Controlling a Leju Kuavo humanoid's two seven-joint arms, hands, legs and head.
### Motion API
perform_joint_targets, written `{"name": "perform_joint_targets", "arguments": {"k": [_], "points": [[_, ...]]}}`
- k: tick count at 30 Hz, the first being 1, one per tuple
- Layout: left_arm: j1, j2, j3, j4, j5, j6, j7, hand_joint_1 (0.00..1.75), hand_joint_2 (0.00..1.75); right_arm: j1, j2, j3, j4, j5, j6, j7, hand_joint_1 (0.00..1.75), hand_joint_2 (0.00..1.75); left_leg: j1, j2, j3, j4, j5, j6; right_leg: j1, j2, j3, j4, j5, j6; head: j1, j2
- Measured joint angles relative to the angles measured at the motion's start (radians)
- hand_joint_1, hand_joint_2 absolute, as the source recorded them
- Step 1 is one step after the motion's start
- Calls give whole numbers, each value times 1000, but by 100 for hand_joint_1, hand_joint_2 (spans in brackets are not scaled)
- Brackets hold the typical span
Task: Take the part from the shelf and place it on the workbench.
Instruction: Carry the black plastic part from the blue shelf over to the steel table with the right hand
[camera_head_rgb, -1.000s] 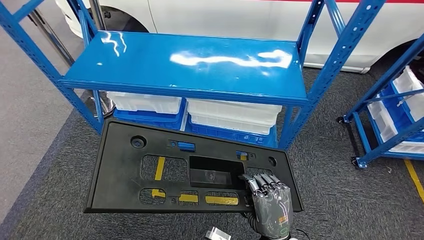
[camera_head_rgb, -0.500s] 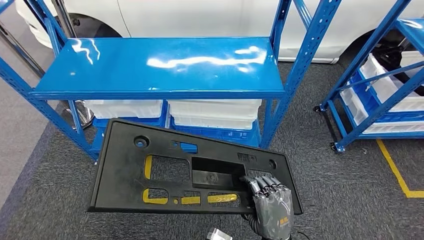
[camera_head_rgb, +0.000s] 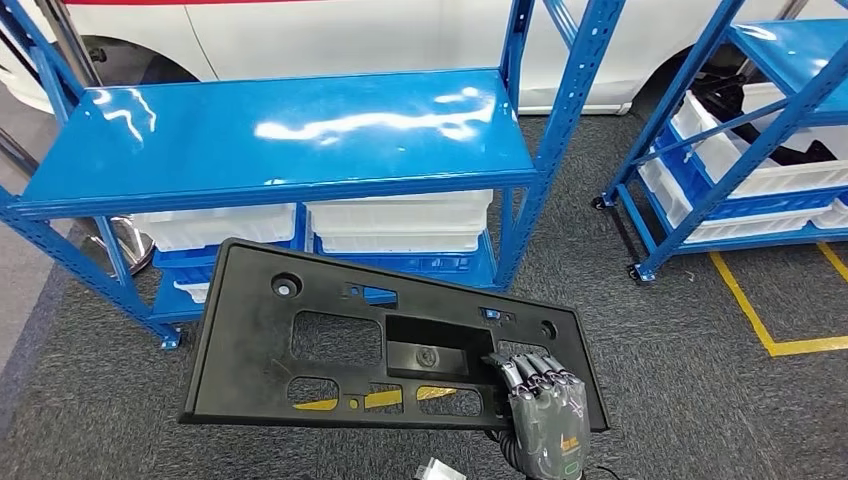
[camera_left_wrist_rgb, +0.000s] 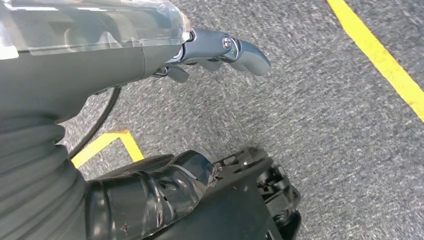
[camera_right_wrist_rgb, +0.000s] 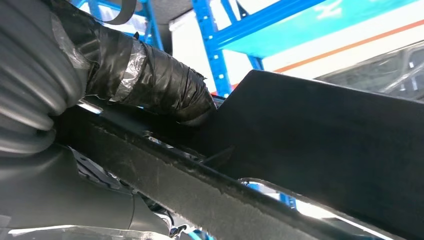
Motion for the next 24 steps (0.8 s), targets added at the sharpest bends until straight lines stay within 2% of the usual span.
{"name": "perform_joint_targets", "arguments": {"k": [1, 3, 4, 5, 7, 8, 9, 10, 11, 12, 14, 15, 16, 18, 19, 21, 22, 23, 24], "points": [[0, 0, 0, 0, 0, 0, 0, 0, 175, 0, 0, 0, 0, 0, 0, 0, 175, 175, 0, 3, 0, 0, -1, 0, 0, -2, 11, -20, 13, 0, 0, 0], [-1, 0, 0, 0, -1, 0, 0, 0, 175, 0, 0, -2, 0, -1, 0, 0, 175, 175, 0, 14, 2, 2, -3, -3, 0, -15, 62, -110, 60, -3, 0, 0], [-2, 0, 0, 0, -2, 0, 0, 0, 175, 0, 0, -2, 0, -2, 0, 0, 175, 175, -2, 24, 3, 3, -5, -8, 6, -31, 94, -174, 80, -9, 0, 0], [-3, -1, 0, 0, -3, 0, 1, 0, 175, 1, 1, -4, -1, -4, 0, 0, 175, 175, -3, 32, 5, 6, -11, -17, 8, -39, 121, -232, 99, -19, 0, 0], [-2, -1, 2, 0, -4, 0, 3, 0, 175, 5, 5, -10, -4, -12, 0, -7, 175, 175, -4, 8, -41, 119, -83, -37, 13, -28, 142, -293, 114, -44, -1, 0], [0, -1, 4, 0, -5, 1, 4, 0, 175, 9, 8, -14, -6, -15, 0, -12, 175, 175, -2, -12, -73, 195, -121, -43, 10, -8, 143, -297, 118, -52, -1, 0], [2, 0, 5, 0, -6, 1, 4, 0, 175, 13, 11, -18, -7, -18, 0, -18, 175, 175, -1, -31, -105, 267, -150, -45, 10, 8, 142, -297, 120, -56, -1, 0], [3, 0, 6, 0, -6, 1, 5, 0, 175, 18, 13, -23, -9, -19, 0, -24, 175, 175, 0, -33, -111, 280, -141, -46, 10, 20, 142, -295, 120, -55, -1, 0], [4, 0, 7, 0, -6, 1, 6, 0, 175, 24, 16, -29, -12, -20, 0, -30, 175, 175, 1, -36, -101, 254, -114, -46, 9, 33, 142, -293, 119, -55, -2, 0], [4, 0, 9, 0, -7, 2, 7, 0, 175, 29, 20, -36, -15, -21, 0, -37, 175, 175, 4, -46, -75, 197, -77, -46, 9, 45, 142, -290, 119, -54, -1, 0], [5, 0, 15, 0, -9, 2, 7, 0, 175, 38, 30, -50, -25, -25, 0, -50, 175, 175, 12, -97, -23, 74, -25, -45, 9, 70, 136, -278, 116, -46, -1, 0], [5, 0, 18, 0, -10, 2, 8, 0, 175, 42, 36, -57, -30, -27, 0, -55, 175, 175, 13, -118, -8, 38, -16, -44, 9, 81, 130, -273, 116, -40, -1, 0], [5, 0, 22, 0, -10, 2, 8, 0, 175, 47, 40, -66, -35, -29, 0, -62, 175, 175, 13, -130, -3, 24, -18, -41, 8, 92, 123, -270, 117, -33, -1, 0], [2, 1, 26, 0, -12, 2, 8, 0, 175, 62, 49, -87, -47, -33, 0, -77, 175, 175, 11, -111, -1, 17, -14, -30, 3, 112, 114, -271, 123, -18, -1, 0], [2, 1, 27, 0, -13, 2, 8, 0, 175, 70, 53, -99, -53, -35, 0, -85, 175, 175, 11, -99, 0, 12, -10, -22, 3, 103, 109, -265, 119, -13, 0, 0], [2, 1, 30, 0, -17, 2, 8, 0, 175, 80, 62, -123, -63, -38, -1, -101, 175, 175, 11, -71, 1, 3, -3, -10, 4, 56, 79, -202, 78, -7, 3, 0], [3, 1, 32, 0, -18, 2, 7, 0, 175, 83, 66, -134, -67, -39, -1, -105, 175, 175, 8, -57, 1, 2, -3, -7, 5, 27, 51, -142, 45, -4, 5, 0], [4, 1, 34, 0, -20, 2, 7, 0, 175, 86, 70, -143, -70, -39, -1, -108, 175, 175, 6, -41, 0, 2, -3, -5, 4, 11, 22, -77, 15, -2, 6, 0], [5, 1, 36, 0, -20, 2, 7, 0, 175, 89, 73, -151, -71, -39, -1, -109, 175, 175, 3, -27, 0, 3, -4, -5, 3, 4, 0, -27, -3, 0, 6, 0]]}}
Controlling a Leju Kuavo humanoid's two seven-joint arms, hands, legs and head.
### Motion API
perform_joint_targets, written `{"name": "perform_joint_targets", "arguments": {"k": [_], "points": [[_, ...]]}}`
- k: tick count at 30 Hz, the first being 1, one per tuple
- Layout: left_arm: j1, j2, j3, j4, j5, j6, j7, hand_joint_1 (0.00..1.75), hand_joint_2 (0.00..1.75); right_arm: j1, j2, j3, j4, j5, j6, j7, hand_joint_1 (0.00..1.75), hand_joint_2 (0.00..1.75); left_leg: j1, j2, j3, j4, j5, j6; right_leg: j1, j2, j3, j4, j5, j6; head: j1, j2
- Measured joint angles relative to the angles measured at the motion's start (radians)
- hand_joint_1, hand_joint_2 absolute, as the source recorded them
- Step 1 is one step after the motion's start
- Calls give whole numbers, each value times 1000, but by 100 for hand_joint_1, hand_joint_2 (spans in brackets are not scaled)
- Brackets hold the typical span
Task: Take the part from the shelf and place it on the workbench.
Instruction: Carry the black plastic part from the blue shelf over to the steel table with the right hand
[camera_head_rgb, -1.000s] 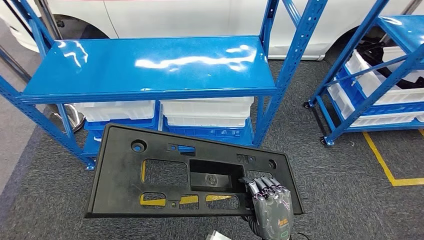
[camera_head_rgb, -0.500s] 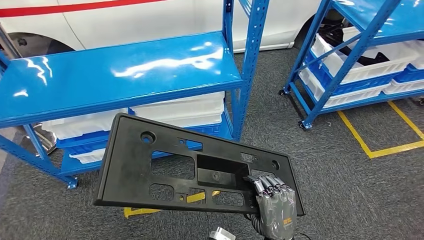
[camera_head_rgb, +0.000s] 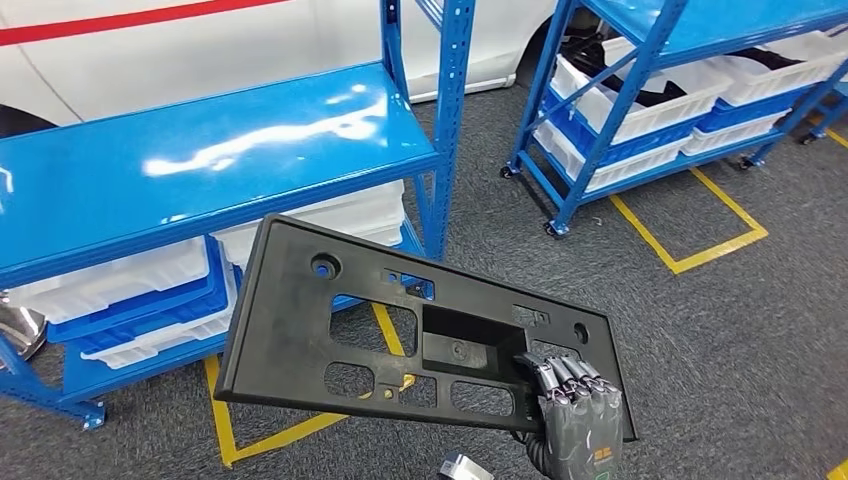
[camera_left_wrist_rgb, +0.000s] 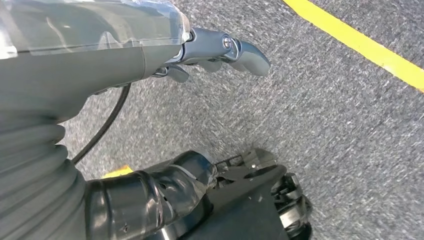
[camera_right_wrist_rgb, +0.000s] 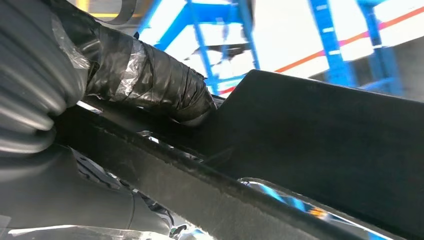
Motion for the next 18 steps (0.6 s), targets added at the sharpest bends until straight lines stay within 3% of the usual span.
{"name": "perform_joint_targets", "arguments": {"k": [1, 2, 3, 5, 7, 9, 10, 12, 13, 15, 16, 17, 18], "points": [[0, 0, 2, 0, 0, 0, 0, 0, 175, 4, 2, -7, -1, 0, 0, 0, 175, 175, -2, 14, 0, 0, -1, 0, -1, -4, -8, 22, -1, 0, 0, 0], [-1, 0, 4, 0, 0, 0, 0, 0, 175, 8, 3, -13, -1, -1, 0, 0, 175, 175, -3, 27, 0, 0, -2, 1, 0, -8, 6, 3, 17, -2, 0, 0], [-2, 0, 5, 0, 0, 0, 0, 0, 175, 10, 4, -17, -3, -1, 0, 0, 175, 175, -4, 38, 1, 0, -3, 0, 1, -15, 38, -53, 47, -5, 0, 0], [-3, 0, 7, 0, 0, 0, 0, 0, 175, 11, 6, -23, -7, -1, 0, -1, 175, 175, -7, 58, 5, 1, -6, -4, 10, -52, 114, -190, 93, -17, 0, 0], [-5, 0, 10, 0, 0, 0, 0, 0, 175, 12, 10, -26, -12, -2, 0, -2, 175, 175, -11, 73, 8, 1, -9, -12, 21, -73, 143, -252, 102, -29, 0, 0], [-8, 0, 11, 0, -1, 0, 0, 0, 175, 17, 15, -33, -18, -4, 0, -10, 175, 175, -13, 88, 12, -3, -11, -22, 23, -55, 143, -257, 106, -40, 0, 0], [-9, 0, 12, 0, -2, 0, -1, 0, 175, 22, 19, -39, -22, -7, 0, -17, 175, 175, -12, 84, 14, 1, -17, -27, 20, -46, 145, -263, 110, -46, 0, 0], [-8, 0, 13, 0, -4, 1, -1, 0, 175, 30, 33, -53, -34, -18, 0, -42, 175, 175, -10, 47, -7, 55, -58, -34, 12, -27, 150, -274, 118, -58, -2, 0], [-7, 0, 15, 0, -5, 1, -2, 0, 175, 35, 42, -64, -41, -26, 0, -58, 175, 175, -8, 21, -31, 111, -91, -36, 11, -17, 150, -275, 120, -61, -2, 0], [-3, 0, 19, 0, -8, 2, -2, 0, 175, 49, 65, -96, -57, -48, 0, -99, 175, 175, -7, -3, -90, 238, -144, -39, 12, 5, 148, -273, 121, -65, -3, 0], [-1, 0, 22, 0, -9, 2, -2, 0, 175, 59, 76, -116, -65, -60, 0, -120, 175, 175, -7, -6, -106, 270, -147, -39, 12, 17, 148, -272, 120, -65, -3, 0], [0, 0, 25, 0, -10, 3, -1, 0, 175, 70, 89, -140, -75, -74, 0, -141, 175, 175, -7, -7, -106, 266, -130, -39, 12, 29, 147, -269, 120, -64, -3, 0], [1, 0, 29, 0, -11, 3, -1, 0, 175, 80, 102, -164, -84, -87, 0, -160, 175, 175, -6, -12, -89, 224, -96, -38, 12, 43, 148, -266, 119, -63, -3, 0]]}}
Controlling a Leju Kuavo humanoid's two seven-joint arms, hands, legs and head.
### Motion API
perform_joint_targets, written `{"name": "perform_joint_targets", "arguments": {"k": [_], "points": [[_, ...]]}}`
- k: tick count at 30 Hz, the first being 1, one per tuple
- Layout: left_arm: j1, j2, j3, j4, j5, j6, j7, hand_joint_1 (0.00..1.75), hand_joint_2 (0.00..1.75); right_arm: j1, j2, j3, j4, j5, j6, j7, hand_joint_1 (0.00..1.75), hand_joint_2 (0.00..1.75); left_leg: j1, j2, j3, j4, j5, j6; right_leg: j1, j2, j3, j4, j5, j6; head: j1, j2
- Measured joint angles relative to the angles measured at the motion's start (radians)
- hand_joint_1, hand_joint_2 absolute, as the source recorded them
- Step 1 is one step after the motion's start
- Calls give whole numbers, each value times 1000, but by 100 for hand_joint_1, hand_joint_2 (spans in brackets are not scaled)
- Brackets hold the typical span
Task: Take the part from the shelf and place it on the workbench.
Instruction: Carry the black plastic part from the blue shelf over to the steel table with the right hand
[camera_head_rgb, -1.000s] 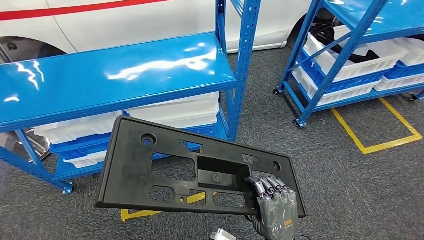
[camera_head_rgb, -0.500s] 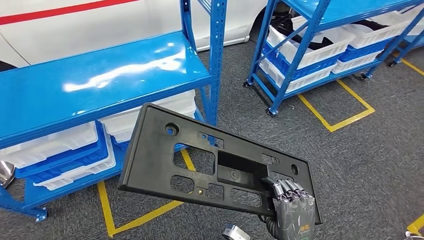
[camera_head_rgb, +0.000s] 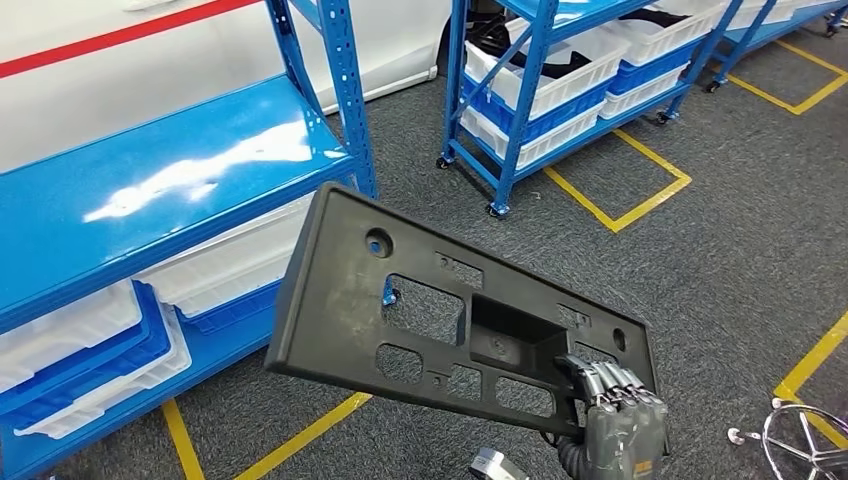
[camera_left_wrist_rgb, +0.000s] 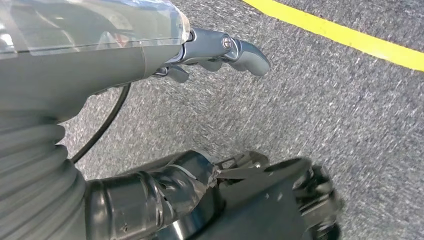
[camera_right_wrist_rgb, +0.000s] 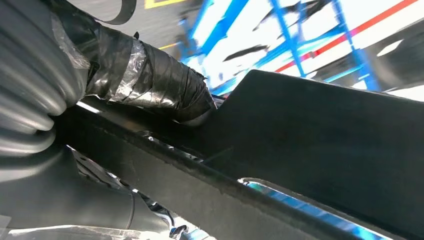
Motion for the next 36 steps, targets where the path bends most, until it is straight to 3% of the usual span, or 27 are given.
{"name": "perform_joint_targets", "arguments": {"k": [2, 4, 6, 7, 9, 11, 13, 14, 16, 18, 20, 22, 24, 26, 28, 29, 30, 31, 33, 35, 36], "points": [[1, 0, 8, 0, -1, 1, 1, 0, 175, 16, 27, -48, -20, -27, 0, -36, 175, 175, 4, -44, 55, -132, 66, 3, 0, 26, -4, 9, -4, 5, 0, 0], [1, 0, 15, 0, -4, 1, 1, 0, 175, 28, 52, -84, -38, -46, 0, -61, 175, 175, 7, -82, 86, -206, 85, 5, -1, 48, -14, 18, -5, 15, 0, 0], [0, 0, 18, 0, -7, 1, 1, 0, 175, 40, 69, -111, -52, -56, 0, -75, 175, 175, 4, -72, 90, -214, 84, 13, -4, 70, -22, 18, 0, 29, 0, 0], [-2, 0, 19, 0, -8, 1, 1, 0, 175, 47, 76, -123, -57, -59, 0, -80, 175, 175, 4, -60, 92, -219, 87, 20, -6, 68, -24, 19, 0, 34, 1, 0], [-3, -1, 23, 0, -9, 1, -2, 0, 175, 54, 86, -144, -65, -65, 0, -88, 175, 175, 5, -36, 96, -230, 95, 34, -3, 22, -39, 51, -22, 42, 1, 0], [-2, -2, 27, 0, -10, 1, -4, 0, 175, 55, 93, -157, -70, -70, 0, -93, 175, 175, 2, -9, 98, -235, 97, 41, -4, -35, -86, 149, -79, 48, 2, 0], [0, -2, 32, 0, -10, 1, -5, 0, 175, 56, 98, -168, -72, -75, 0, -98, 175, 175, 0, 19, 98, -235, 95, 43, -10, -48, -136, 252, -120, 54, 2, 0], [1, -1, 34, 0, -10, 1, -5, 0, 175, 58, 101, -175, -72, -79, 0, -102, 175, 175, -1, 33, 98, -235, 93, 43, -12, -50, -142, 267, -117, 56, 2, 0], [-1, -1, 36, 0, -11, 1, -5, 0, 175, 62, 107, -190, -74, -89, 0, -109, 175, 175, -1, 56, 102, -235, 89, 40, -13, -62, -99, 190, -65, 54, 2, 0], [-2, -2, 38, 0, -12, 1, -5, 0, 175, 64, 114, -202, -81, -101, 0, -117, 175, 175, -4, 75, 108, -234, 83, 33, -2, -110, -29, 62, -20, 44, 2, 0], [-3, -2, 41, 0, -13, 1, -5, 0, 175, 66, 121, -210, -88, -107, 0, -123, 175, 175, -7, 93, 114, -234, 78, 24, 10, -137, -3, 7, -14, 32, 2, 0], [-5, -2, 42, 0, -14, 1, -5, 0, 175, 69, 127, -218, -93, -109, 0, -125, 175, 175, -7, 109, 119, -234, 72, 14, 10, -113, -3, 2, -10, 22, 2, 0], [-6, -3, 43, 0, -16, 1, -5, 0, 175, 73, 132, -223, -97, -110, -1, -125, 175, 175, -5, 81, 113, -204, 46, 5, 3, -91, 2, -8, -4, 10, 2, 0], [-5, -3, 45, 0, -18, 1, -6, 0, 175, 73, 138, -226, -100, -110, -2, -126, 175, 175, -2, 28, 68, -100, -12, 0, -1, -69, 4, -11, -1, 1, 1, 0], [-2, -3, 47, 0, -18, 1, -5, 0, 175, 74, 142, -227, -100, -110, -2, -126, 175, 175, -1, 7, 3, 27, -60, -2, -1, -42, 3, -8, -2, -2, 0, 0], [0, -3, 48, 0, -18, 1, -5, 0, 175, 74, 143, -228, -100, -110, -2, -126, 175, 175, 0, 5, -14, 55, -58, -4, -1, -27, 2, -5, -2, -2, 0, 0], [1, -3, 49, 0, -18, 1, -4, 0, 175, 75, 143, -229, -100, -110, -2, -126, 175, 175, 2, 3, -13, 42, -33, -5, -2, -12, 2, -1, -4, -1, 0, 0], [1, -3, 50, 0, -18, 1, -4, 0, 175, 76, 143, -229, -100, -110, -2, -126, 175, 175, 4, -3, 6, -9, 5, -6, -3, 3, 2, 4, -6, 1, 0, 0], [1, -3, 52, 0, -18, 1, -5, 0, 175, 75, 144, -232, -100, -110, -2, -126, 175, 175, 11, -41, 57, -140, 68, -6, -4, 29, -2, 19, -14, 10, 0, 0], [-1, -3, 54, 0, -18, 1, -5, 0, 175, 76, 145, -233, -101, -110, -2, -126, 175, 175, 12, -71, 80, -197, 80, -1, -5, 48, -13, 30, -17, 22, 1, 0], [-2, -3, 55, 0, -18, 1, -5, 0, 175, 76, 145, -234, -101, -110, -2, -126, 175, 175, 9, -70, 81, -200, 78, 4, -6, 58, -17, 31, -15, 29, 1, 0]]}}
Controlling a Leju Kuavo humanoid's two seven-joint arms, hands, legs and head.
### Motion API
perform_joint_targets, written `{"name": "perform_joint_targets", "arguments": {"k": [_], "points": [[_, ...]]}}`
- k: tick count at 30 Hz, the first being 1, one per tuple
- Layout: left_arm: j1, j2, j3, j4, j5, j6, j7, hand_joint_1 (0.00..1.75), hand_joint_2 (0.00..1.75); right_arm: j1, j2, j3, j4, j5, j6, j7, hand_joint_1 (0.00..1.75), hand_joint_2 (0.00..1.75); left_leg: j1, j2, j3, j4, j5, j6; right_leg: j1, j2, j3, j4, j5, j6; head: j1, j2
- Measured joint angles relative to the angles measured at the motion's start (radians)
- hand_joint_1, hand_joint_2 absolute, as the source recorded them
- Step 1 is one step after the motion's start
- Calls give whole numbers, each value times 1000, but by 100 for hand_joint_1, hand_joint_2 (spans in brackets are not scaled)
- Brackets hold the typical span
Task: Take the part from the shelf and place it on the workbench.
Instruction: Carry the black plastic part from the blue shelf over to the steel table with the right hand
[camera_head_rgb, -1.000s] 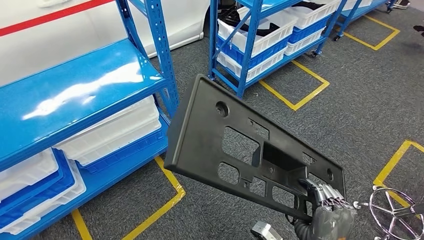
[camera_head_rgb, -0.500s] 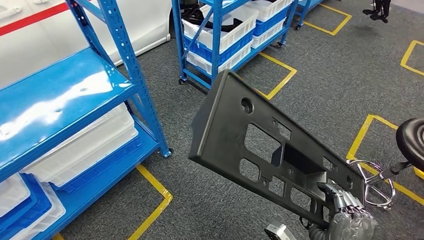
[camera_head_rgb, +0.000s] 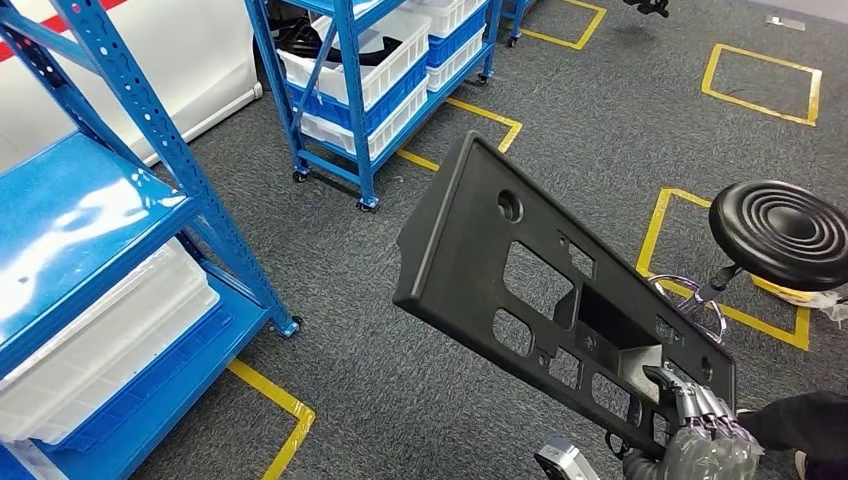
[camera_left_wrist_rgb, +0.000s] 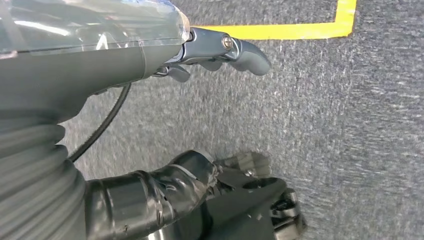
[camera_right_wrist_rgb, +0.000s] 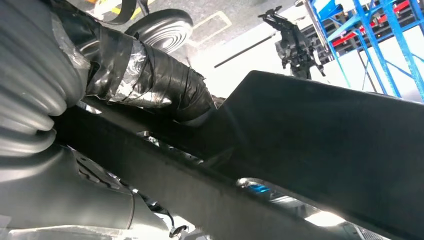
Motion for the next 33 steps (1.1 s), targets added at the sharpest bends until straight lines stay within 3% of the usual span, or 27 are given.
{"name": "perform_joint_targets", "arguments": {"k": [1, 3, 6, 8, 9, 10, 12, 14, 17, 19, 21, 22, 23, 24, 26, 28, 30, 32, 33], "points": [[-2, 0, 1, 0, 0, 0, 0, 0, 175, 1, 0, 0, 0, 0, 0, 0, 175, 175, 0, 10, 0, -2, 3, 8, -3, 9, -3, -2, 2, 6, 0, 0], [-3, -1, 2, 0, 1, 0, 0, 0, 175, 4, 0, -1, -1, 0, 0, 0, 175, 175, 1, 33, 3, -11, 10, 22, -3, -13, -14, 19, -12, 15, 1, 0], [0, -1, 2, 0, 0, 0, 0, 0, 175, 2, 0, -1, -4, 0, 0, 0, 175, 175, -1, 70, 3, -17, 13, 34, -2, -87, -86, 171, -98, 26, 3, 0], [3, -1, 3, 0, 0, 0, 0, 0, 175, 3, 0, -1, -3, -3, 0, 0, 175, 175, -3, 98, 2, -17, 11, 35, -5, -102, -128, 259, -125, 30, 3, 0], [3, -1, 3, 0, -1, 0, 0, 0, 175, 4, 0, -1, -3, -4, 0, 1, 175, 175, -3, 111, 3, -17, 9, 34, -6, -106, -125, 254, -111, 30, 3, 0], [2, -1, 3, 0, -1, 0, -1, 0, 175, 4, 0, -2, -3, -6, 0, 1, 175, 175, -3, 122, 5, -17, 8, 33, -7, -113, -101, 210, -82, 29, 3, 0], [1, -2, 3, 0, -2, 0, -1, 0, 175, 3, 0, -2, -3, -9, 0, 1, 175, 175, -5, 142, 12, -17, 2, 27, 0, -152, -26, 70, -24, 20, 3, 0], [0, -2, 3, 0, -3, 0, -2, 0, 175, 3, 0, -2, -4, -12, 0, 1, 175, 175, -9, 159, 18, -16, -3, 18, 10, -179, 12, -8, -7, 7, 3, 0], [-5, -2, 3, 0, -5, 0, -3, 0, 175, 5, 0, -2, -5, -16, 0, 0, 175, 175, -9, 178, 28, -19, -10, 2, 12, -154, 12, -20, -6, -9, 3, 0], [-6, -2, 4, 0, -6, 0, -3, 0, 175, 5, 0, -3, -7, -19, 0, -2, 175, 175, -7, 145, 17, 18, -41, -7, 4, -133, 19, -31, 0, -22, 2, 0], [-4, -2, 4, 0, -7, 0, -3, 0, 175, 4, 0, -4, -8, -23, 0, -4, 175, 175, -5, 95, -36, 133, -103, -10, 2, -112, 21, -34, 3, -31, 1, 0], [-3, -2, 4, 0, -7, 0, -3, 0, 175, 3, 0, -4, -7, -26, 0, -5, 175, 175, -5, 82, -70, 199, -129, -11, 3, -100, 21, -33, 3, -33, 0, 0], [0, -2, 4, 0, -8, 0, -3, 0, 175, 4, 0, -4, -7, -28, 0, -7, 175, 175, -5, 77, -93, 243, -137, -12, 4, -85, 21, -31, 2, -34, 0, 0], [2, -2, 4, 0, -9, 0, -2, 0, 175, 4, 0, -5, -7, -29, 0, -10, 175, 175, -5, 75, -103, 253, -125, -12, 4, -70, 21, -30, 1, -34, 0, 0], [3, -2, 6, 0, -10, 0, -2, 0, 175, 5, 0, -6, -7, -31, 0, -14, 175, 175, -4, 62, -70, 162, -52, -10, 2, -41, 23, -24, -2, -31, 0, 0], [3, -2, 8, 0, -10, 0, -2, 0, 175, 6, 1, -7, -8, -33, 0, -15, 175, 175, 0, 19, -24, 44, 0, -7, 2, -17, 19, -13, -8, -22, 1, 0], [0, -2, 10, 0, -10, 0, -2, 0, 175, 7, 3, -9, -8, -34, 0, -16, 175, 175, 0, -6, -6, 0, 4, -2, 1, 2, 11, -7, -9, -11, 1, 0], [-3, -3, 11, 0, -10, 0, -2, 0, 175, 12, 5, -10, -9, -35, 0, -17, 175, 175, 0, 12, 0, -9, 8, 9, -2, 17, 6, -8, -7, 1, 1, 0], [-4, -4, 12, 0, -10, 1, -2, 0, 175, 14, 5, -11, -10, -35, -1, -17, 175, 175, 1, 23, 2, -15, 11, 16, -1, 5, 2, -3, -11, 6, 2, 0]]}}
